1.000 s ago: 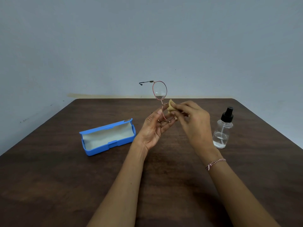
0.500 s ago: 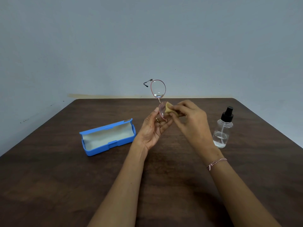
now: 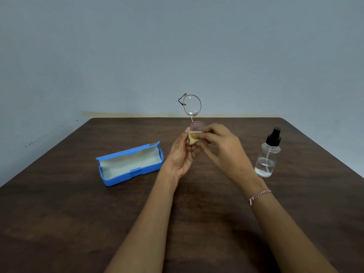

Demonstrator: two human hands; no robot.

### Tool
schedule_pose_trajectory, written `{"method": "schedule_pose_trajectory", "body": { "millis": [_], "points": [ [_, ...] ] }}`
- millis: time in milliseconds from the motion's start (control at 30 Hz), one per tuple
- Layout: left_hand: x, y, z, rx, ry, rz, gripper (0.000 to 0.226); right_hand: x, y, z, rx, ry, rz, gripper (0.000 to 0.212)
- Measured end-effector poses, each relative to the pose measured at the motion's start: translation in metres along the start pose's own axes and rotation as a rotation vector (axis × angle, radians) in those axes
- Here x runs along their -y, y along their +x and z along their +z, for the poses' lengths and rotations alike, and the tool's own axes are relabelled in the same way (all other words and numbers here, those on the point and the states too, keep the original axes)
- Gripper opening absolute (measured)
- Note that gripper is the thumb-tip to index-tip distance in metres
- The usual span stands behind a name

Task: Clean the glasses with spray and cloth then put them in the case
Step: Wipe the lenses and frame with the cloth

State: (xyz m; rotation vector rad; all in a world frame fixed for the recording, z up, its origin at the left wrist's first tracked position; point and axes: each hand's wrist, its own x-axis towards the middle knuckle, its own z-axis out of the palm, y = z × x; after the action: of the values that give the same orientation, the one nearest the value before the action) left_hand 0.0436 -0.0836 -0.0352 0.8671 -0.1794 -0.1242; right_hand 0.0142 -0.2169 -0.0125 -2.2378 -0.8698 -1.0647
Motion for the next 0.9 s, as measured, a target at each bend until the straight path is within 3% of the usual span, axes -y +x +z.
{"method": "schedule_pose_trajectory", "body": {
  "millis": [233,400,567,900],
  "points": [
    [-0.001,-0.007,0.007,0.062,0.143,-0.024,0.029,-0.002,0.003,-0.007,-0.168,0.013,0.249,0.025],
    [-0.001,-0.007,0.005,0.067,0.142,-0.019,0.033,0.001,0.007,-0.015,-0.136,0.499,0.549,0.023],
    [-0.001,-0.009,0.005,0.108,0.136,-0.018,0.037,-0.004,0.006,-0.013,-0.105,0.675,0.595,0.022],
    [0.0,-0.005,0.0,0.126,0.201,0.007,0.041,-0.008,0.003,-0.005,-0.167,0.611,0.595,0.022]
  ]
}}
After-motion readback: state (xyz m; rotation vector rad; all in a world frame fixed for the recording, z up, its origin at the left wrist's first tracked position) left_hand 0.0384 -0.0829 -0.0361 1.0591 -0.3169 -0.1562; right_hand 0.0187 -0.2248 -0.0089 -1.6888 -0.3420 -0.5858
